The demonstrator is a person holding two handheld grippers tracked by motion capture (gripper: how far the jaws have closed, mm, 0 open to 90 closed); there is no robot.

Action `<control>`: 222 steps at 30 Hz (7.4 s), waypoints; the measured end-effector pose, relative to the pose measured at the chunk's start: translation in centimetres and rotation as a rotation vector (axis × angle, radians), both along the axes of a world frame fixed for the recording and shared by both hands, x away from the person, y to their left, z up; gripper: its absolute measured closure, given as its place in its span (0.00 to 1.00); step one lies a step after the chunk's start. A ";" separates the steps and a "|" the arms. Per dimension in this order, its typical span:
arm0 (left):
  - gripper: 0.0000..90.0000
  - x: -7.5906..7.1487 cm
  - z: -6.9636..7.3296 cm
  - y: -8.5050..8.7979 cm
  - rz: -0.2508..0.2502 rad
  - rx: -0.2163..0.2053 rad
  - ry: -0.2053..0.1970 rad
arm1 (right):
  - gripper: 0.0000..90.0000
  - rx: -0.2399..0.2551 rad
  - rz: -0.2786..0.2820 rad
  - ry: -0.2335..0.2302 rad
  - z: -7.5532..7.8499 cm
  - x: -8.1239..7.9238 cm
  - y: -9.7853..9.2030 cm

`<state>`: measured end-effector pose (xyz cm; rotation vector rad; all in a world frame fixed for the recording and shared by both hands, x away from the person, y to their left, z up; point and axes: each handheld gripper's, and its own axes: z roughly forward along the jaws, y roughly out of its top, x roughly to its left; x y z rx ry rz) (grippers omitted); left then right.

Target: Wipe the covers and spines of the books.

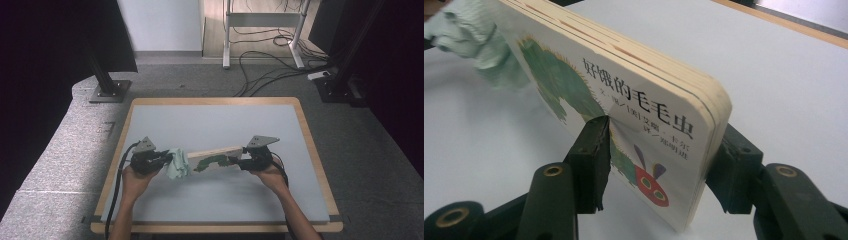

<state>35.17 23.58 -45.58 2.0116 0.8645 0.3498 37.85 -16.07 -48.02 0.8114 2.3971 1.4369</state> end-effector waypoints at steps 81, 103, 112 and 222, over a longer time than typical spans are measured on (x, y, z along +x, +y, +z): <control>0.63 -1.4 -0.1 -6.8 -0.238 0.024 0.073 | 0.55 0.015 0.020 0.035 0.9 -2.0 -2.0; 0.43 -5.0 -1.7 -8.0 -0.168 0.057 0.090 | 0.42 -0.045 -0.049 0.086 -0.1 -5.0 -2.7; 0.38 -6.1 -2.9 -8.0 -0.133 0.045 0.114 | 0.41 -0.041 -0.057 0.101 -0.8 -6.1 -2.9; 0.39 -2.9 -6.8 -7.3 -0.094 0.192 0.090 | 0.38 -0.150 -0.067 0.096 -5.3 -3.6 -0.8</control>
